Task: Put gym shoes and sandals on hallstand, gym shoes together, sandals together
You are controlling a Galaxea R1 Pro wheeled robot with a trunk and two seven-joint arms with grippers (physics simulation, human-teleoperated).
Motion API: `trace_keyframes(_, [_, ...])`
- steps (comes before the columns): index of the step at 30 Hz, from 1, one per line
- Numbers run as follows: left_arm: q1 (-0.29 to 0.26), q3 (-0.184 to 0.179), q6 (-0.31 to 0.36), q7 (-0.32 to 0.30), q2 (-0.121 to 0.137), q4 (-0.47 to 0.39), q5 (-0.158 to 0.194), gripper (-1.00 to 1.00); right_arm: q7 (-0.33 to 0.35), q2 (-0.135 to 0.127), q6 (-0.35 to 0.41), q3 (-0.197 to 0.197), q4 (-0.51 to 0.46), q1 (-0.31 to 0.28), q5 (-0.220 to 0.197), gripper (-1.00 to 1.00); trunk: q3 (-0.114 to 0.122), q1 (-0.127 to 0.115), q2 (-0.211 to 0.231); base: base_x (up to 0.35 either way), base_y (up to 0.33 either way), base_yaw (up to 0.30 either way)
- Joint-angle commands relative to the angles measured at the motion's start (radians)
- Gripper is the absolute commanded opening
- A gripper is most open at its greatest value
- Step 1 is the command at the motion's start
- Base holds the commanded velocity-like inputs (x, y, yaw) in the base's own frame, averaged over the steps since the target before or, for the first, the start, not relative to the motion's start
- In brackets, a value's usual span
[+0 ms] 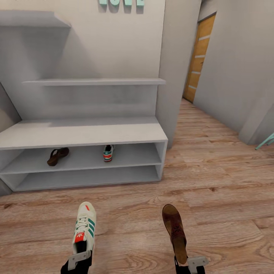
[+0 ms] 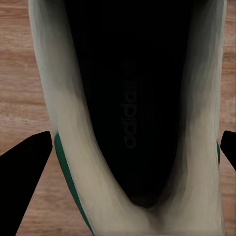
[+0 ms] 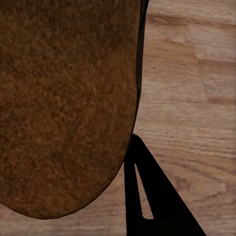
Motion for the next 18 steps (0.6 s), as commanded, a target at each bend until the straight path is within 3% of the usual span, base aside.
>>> trace_keyframes(1, [-0.001, 0.0, -0.003, -0.001, -0.001, 0.0, 0.003, -1.0, -0.011, 0.0, -0.001, 0.004, 0.0, -0.001, 0.007, -1.0, -0.001, 0.0, 0.0, 0.0, 0.0, 0.0])
trace_keyframes(5, [-0.003, -0.002, 0.003, -0.004, -0.002, 0.003, 0.001, -1.0, -0.015, -0.002, -0.001, 0.002, -0.002, -0.001, 0.008, -1.0, -0.001, 0.0, 0.0, 0.0, 0.0, -0.029])
trace_keyframes(8, [-0.012, -0.001, 0.011, -0.004, -0.002, 0.004, -0.001, -1.0, -0.016, -0.023, -0.001, -0.002, -0.004, -0.001, 0.008, -1.0, -0.001, 0.0, 0.0, 0.0, 0.0, -0.028])
trace_keyframes(9, [-0.02, -0.001, 0.018, -0.005, -0.001, 0.002, -0.002, -1.0, -0.016, -0.059, 0.0, -0.004, -0.005, -0.001, 0.007, -1.0, -0.001, 0.0, 0.0, 0.0, 0.0, -0.01])
trace_keyframes(13, [-0.07, -0.001, 0.071, -0.006, -0.001, 0.0, -0.031, -1.0, -0.016, -0.128, 0.0, -0.017, -0.006, -0.001, 0.004, -1.0, -0.001, 0.0, 0.0, 0.0, 0.0, -0.005])
trace_keyframes(15, [-0.101, 0.0, 0.127, -0.006, -0.003, 0.0, -0.061, -1.0, -0.016, -0.154, 0.0, -0.046, -0.007, -0.001, 0.003, -1.0, -0.001, 0.0, 0.0, 0.0, 0.0, -0.002])
trace_keyframes(18, [-0.152, 0.001, 0.231, -0.006, -0.015, 0.0, -0.11, -1.0, -0.012, -0.191, 0.001, -0.134, -0.006, -0.001, -0.003, -1.0, -0.001, 0.0, 0.0, 0.0, 0.0, 0.0])
